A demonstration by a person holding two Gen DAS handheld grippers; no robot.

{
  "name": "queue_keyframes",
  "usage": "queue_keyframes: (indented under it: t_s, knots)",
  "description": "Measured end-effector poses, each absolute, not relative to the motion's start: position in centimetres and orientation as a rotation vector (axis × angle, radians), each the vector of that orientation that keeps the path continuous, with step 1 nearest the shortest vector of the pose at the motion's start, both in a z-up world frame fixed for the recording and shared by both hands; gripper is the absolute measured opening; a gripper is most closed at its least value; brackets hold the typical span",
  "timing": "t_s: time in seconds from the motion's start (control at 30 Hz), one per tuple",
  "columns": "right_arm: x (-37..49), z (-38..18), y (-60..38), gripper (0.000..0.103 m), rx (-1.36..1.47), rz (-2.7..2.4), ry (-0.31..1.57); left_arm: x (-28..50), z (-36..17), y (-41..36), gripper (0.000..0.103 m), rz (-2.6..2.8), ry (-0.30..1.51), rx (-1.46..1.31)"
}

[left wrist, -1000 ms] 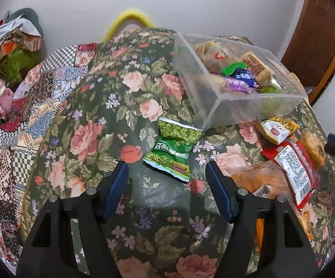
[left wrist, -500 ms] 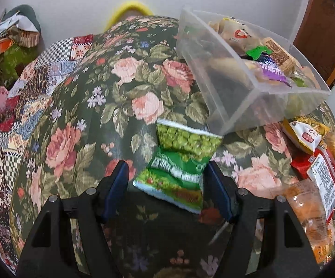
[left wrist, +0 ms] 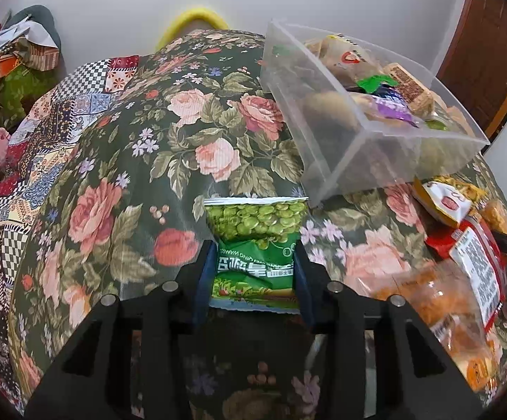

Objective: Organize snacks
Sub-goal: 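Grasp the green pea snack bag with the left tool while the right tool grasps the clear cookie pack, then carry the pea snack bag and cookie pack over the clear box with both tools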

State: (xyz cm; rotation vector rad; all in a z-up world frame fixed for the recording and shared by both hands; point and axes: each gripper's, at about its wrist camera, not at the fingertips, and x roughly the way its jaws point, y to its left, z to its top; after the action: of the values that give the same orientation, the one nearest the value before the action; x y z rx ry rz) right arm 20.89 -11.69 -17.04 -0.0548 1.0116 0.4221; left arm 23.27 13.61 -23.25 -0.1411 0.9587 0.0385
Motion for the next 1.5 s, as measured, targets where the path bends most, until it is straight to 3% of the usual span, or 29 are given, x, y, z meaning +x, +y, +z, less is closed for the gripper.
queue_keyframes:
  t_s: [0.9, 1.5]
  knots:
    - [21.5, -9.3, -11.9, 0.042, -0.039, 0.424, 0.8, 21.0, -11.6, 9.5, 0.04, -0.06, 0.721, -0.114]
    - [26.8, -8.0, -10.0, 0.042, 0.014, 0.465, 0.74, 28.3, -11.7, 3.8, 0.04, -0.16, 0.739, -0.07]
